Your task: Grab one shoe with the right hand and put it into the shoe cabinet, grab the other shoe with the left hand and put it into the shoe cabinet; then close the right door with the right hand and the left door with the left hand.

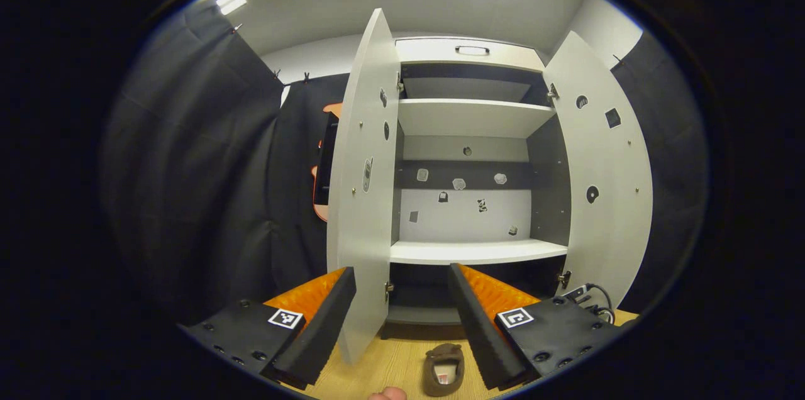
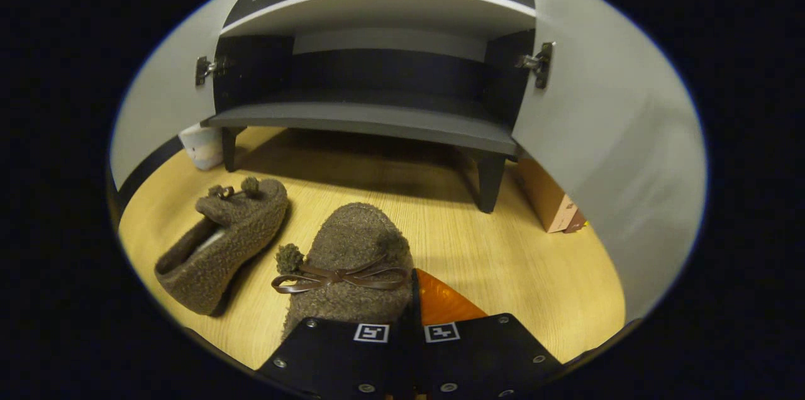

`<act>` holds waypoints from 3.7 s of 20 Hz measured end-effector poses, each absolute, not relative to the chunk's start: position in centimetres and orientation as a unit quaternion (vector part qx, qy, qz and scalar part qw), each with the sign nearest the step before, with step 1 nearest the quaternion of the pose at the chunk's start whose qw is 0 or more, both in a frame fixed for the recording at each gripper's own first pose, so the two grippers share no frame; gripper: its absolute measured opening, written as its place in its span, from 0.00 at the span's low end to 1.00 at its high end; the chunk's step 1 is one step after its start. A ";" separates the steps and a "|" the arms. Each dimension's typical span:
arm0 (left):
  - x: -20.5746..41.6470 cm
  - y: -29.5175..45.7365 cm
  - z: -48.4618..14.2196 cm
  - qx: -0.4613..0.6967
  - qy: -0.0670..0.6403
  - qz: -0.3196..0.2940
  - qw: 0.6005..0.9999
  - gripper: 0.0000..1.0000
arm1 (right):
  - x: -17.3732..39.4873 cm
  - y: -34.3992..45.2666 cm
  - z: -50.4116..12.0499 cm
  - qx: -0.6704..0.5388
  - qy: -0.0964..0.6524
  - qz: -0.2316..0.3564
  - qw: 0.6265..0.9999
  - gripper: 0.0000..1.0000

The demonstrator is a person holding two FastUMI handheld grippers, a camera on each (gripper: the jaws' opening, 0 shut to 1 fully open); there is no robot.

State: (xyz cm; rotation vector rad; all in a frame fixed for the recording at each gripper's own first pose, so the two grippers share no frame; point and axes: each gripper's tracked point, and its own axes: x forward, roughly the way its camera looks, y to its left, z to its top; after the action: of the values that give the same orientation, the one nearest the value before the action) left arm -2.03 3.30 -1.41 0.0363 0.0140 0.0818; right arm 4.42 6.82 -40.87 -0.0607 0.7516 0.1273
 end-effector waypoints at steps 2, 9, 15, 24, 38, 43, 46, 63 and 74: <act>-2.0 3.1 -1.5 0.023 0.009 0.036 0.999 0.96 | 3.7 7.1 -36.8 -0.018 0.335 0.070 0.939 0.06; -1.4 0.9 -2.2 0.014 0.016 0.005 1.000 0.96 | 4.5 8.2 -20.3 0.020 0.217 0.077 0.973 0.06; -1.4 -0.2 -2.2 0.002 0.010 -0.018 1.000 0.94 | 15.3 8.4 -8.6 -0.006 0.132 0.058 0.990 0.06; -1.3 2.5 -2.9 0.004 0.021 0.004 1.000 1.00 | 36.1 10.5 -7.3 -0.060 0.147 0.039 0.987 0.06; -2.0 7.1 -4.5 0.024 0.048 0.064 0.996 0.96 | 42.5 9.7 -19.6 -0.008 0.347 0.029 0.938 0.21; -1.7 6.9 -4.7 0.013 0.049 0.057 0.997 0.96 | 41.3 9.2 -18.2 0.018 0.347 0.057 0.936 0.56; -1.6 6.5 -4.6 0.011 0.045 0.051 0.998 0.96 | 40.4 8.4 -16.5 0.010 0.334 0.061 0.941 0.80; -3.1 2.9 -4.1 0.000 0.047 0.014 0.999 0.96 | 26.2 8.1 -1.6 0.008 0.133 0.096 0.986 0.94; -5.2 1.2 -5.3 -0.003 0.062 0.021 0.998 0.96 | 11.5 4.0 -5.3 -0.028 0.085 0.083 0.993 0.94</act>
State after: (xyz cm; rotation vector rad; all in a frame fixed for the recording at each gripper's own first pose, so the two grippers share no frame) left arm -5.18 1.18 -5.33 -0.0064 0.1235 0.0420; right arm 11.53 4.00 -5.25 -0.0554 0.1699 0.1670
